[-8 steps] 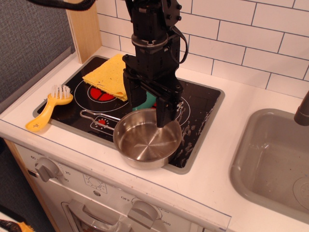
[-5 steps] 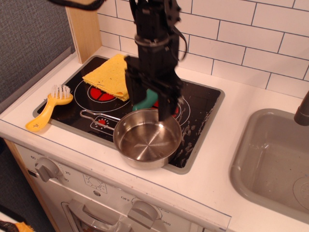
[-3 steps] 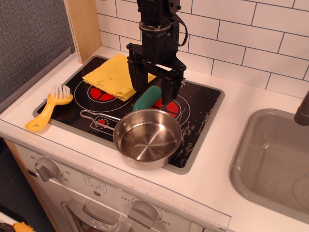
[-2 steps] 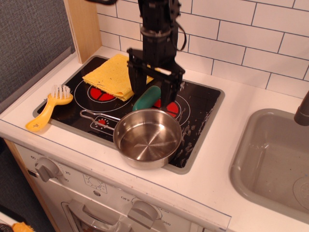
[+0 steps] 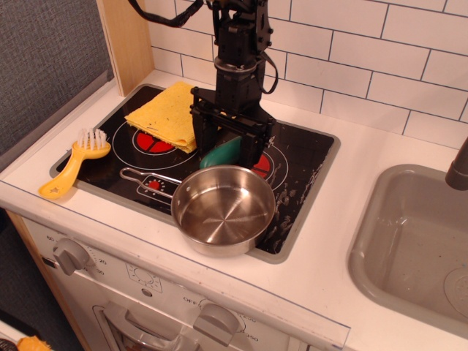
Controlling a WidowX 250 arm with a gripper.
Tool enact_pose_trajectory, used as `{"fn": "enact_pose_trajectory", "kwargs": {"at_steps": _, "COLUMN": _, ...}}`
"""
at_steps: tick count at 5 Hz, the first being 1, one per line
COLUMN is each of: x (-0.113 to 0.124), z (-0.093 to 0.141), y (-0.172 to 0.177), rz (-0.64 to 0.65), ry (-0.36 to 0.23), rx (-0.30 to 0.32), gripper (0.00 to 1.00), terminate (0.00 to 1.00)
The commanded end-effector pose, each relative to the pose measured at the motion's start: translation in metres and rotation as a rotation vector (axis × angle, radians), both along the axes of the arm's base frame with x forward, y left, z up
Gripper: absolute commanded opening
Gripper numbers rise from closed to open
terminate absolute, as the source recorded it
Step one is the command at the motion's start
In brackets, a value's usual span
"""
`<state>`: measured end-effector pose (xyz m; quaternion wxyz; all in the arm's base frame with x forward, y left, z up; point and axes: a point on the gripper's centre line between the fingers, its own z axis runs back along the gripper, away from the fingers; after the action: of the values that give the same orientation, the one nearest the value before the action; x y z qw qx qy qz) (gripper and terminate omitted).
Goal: Put the green pickle in the silver pan
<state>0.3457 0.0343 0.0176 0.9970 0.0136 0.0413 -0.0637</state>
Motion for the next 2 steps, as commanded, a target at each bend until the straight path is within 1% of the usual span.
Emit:
{"fn": "enact_pose_trajectory", "kwargs": {"at_steps": 1, "x": 0.004, "z": 0.009, "y": 0.002, "rz": 0.006, "ry": -0.05, "rx": -0.009, "gripper": 0.0, "terminate": 0.0}}
{"fn": "enact_pose_trajectory", "kwargs": {"at_steps": 2, "x": 0.003, "z": 0.023, "y": -0.002, "rz": -0.008, "ry": -0.092, "rx": -0.037, "gripper": 0.0, "terminate": 0.0}}
